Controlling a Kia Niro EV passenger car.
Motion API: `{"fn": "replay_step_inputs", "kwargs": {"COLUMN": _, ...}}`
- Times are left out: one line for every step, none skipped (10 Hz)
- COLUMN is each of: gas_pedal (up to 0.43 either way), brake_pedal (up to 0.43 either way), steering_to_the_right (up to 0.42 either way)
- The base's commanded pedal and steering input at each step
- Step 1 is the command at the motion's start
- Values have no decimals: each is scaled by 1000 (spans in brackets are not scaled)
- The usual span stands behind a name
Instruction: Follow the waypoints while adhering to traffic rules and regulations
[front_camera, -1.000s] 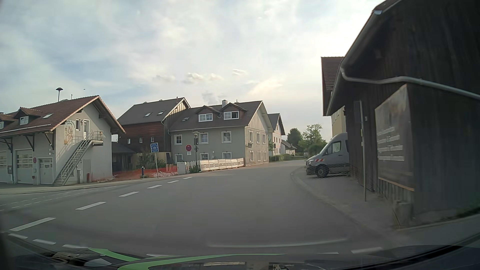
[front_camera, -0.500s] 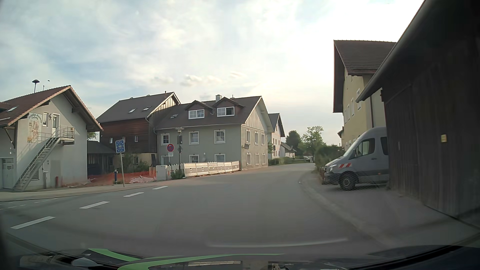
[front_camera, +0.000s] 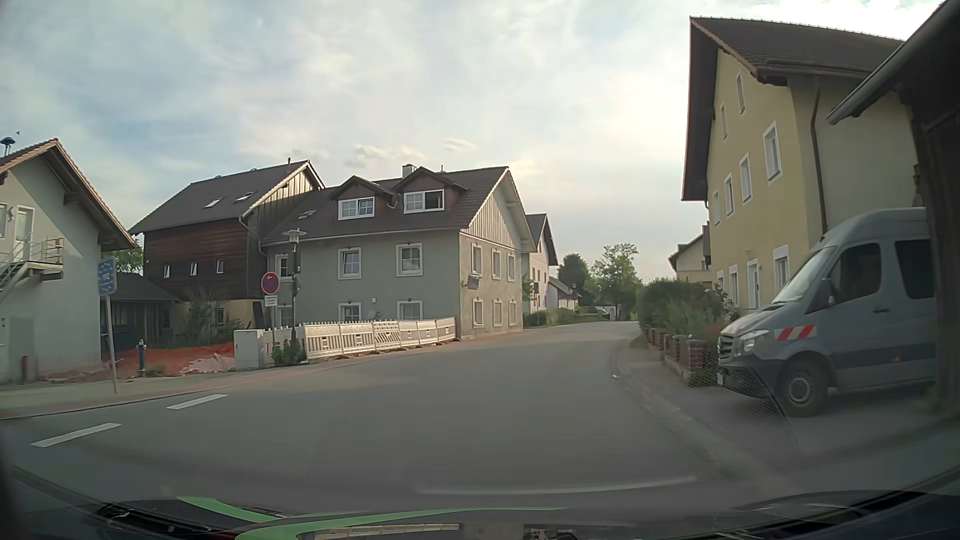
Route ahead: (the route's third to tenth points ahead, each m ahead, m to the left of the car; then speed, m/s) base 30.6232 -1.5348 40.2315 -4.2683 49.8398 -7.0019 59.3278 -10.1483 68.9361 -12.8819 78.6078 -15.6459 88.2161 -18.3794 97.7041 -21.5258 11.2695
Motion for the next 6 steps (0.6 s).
{"fn": "replay_step_inputs", "kwargs": {"gas_pedal": 67, "brake_pedal": 0, "steering_to_the_right": 33}}
{"fn": "replay_step_inputs", "kwargs": {"gas_pedal": 67, "brake_pedal": 0, "steering_to_the_right": 37}}
{"fn": "replay_step_inputs", "kwargs": {"gas_pedal": 67, "brake_pedal": 0, "steering_to_the_right": 39}}
{"fn": "replay_step_inputs", "kwargs": {"gas_pedal": 79, "brake_pedal": 0, "steering_to_the_right": 40}}
{"fn": "replay_step_inputs", "kwargs": {"gas_pedal": 79, "brake_pedal": 0, "steering_to_the_right": 41}}
{"fn": "replay_step_inputs", "kwargs": {"gas_pedal": 79, "brake_pedal": 0, "steering_to_the_right": 44}}
